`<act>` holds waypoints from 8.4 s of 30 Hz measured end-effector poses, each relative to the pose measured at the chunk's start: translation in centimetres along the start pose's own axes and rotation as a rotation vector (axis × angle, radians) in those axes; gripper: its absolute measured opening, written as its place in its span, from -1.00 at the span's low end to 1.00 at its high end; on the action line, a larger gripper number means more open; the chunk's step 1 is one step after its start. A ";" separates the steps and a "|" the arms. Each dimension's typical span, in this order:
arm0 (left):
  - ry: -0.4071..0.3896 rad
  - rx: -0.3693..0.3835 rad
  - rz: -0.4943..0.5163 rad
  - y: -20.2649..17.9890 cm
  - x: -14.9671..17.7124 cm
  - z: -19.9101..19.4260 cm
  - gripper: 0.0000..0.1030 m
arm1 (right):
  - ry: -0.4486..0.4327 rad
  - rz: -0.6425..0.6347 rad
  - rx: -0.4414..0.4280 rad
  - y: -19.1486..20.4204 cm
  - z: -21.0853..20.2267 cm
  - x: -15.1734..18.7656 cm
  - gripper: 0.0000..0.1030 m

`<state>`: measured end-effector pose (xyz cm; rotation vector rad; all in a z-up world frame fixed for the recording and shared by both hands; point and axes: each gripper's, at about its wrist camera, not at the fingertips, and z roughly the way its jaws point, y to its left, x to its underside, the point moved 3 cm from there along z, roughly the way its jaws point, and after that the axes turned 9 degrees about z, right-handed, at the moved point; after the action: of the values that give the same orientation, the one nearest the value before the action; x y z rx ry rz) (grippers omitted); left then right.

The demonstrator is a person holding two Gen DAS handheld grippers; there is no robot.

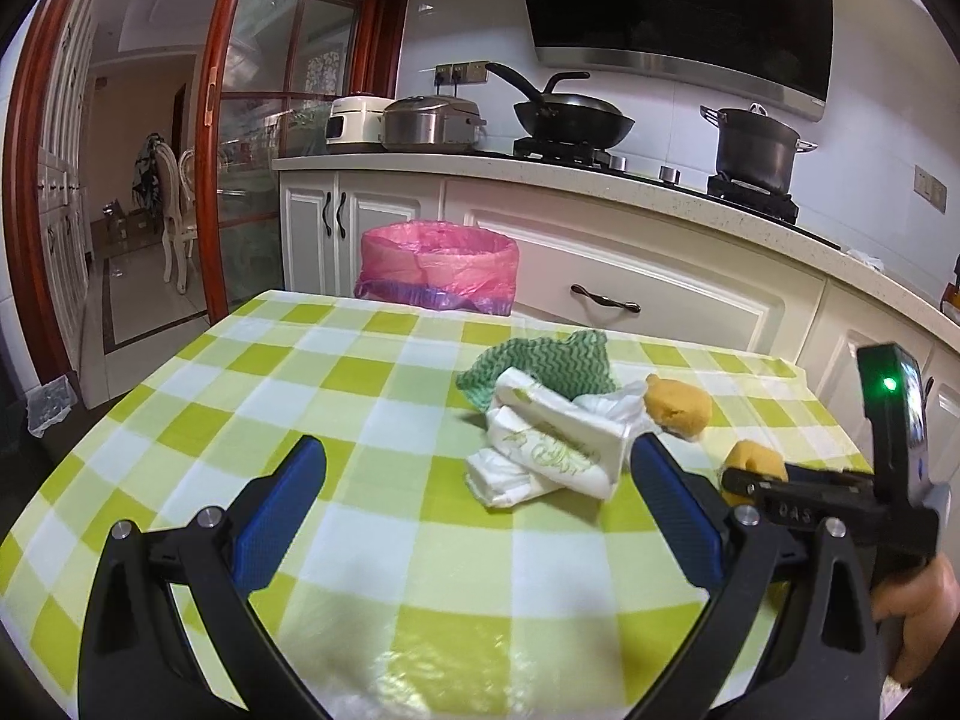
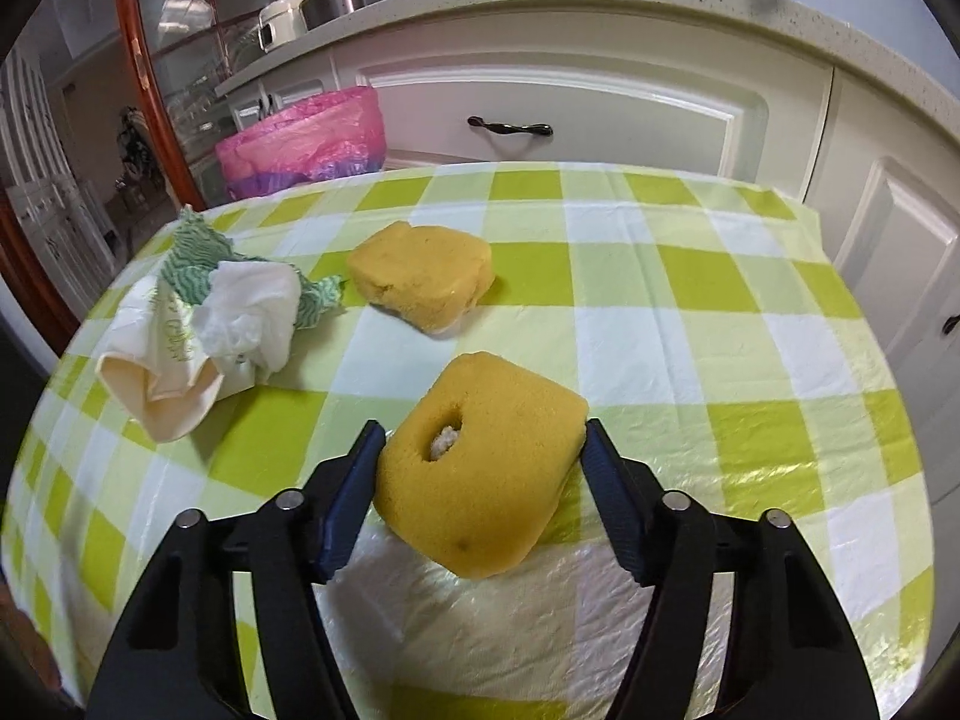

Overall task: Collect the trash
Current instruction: 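Grasp the yellow sponge with the right tool while the left tool grasps the white paper cup, then carry the sponge and paper cup over the bin and open both tools, then move both tools back over the table, then grasp the crumpled white cloth with the right tool, then grasp the white wrapped pad with the left tool while the right tool holds the cloth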

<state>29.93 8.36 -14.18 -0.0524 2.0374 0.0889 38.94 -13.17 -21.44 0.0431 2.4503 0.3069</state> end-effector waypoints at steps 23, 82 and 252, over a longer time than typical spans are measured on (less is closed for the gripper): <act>0.142 -0.044 -0.066 -4.2 -1.1 9.0 0.26 | -0.163 0.070 -0.177 -2.5 -7.2 0.4 0.04; -0.187 0.021 0.044 4.4 -3.6 -6.4 -0.64 | -0.323 -0.223 -0.396 14.0 -13.4 -1.3 0.04; 0.172 0.065 0.104 -0.3 -0.4 7.0 0.91 | -0.067 -0.138 -0.256 4.7 -3.5 -0.7 -0.60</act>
<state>36.37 8.69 -16.97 0.0895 2.2133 0.0854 37.14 -9.42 -17.31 -0.2218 2.3160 0.5455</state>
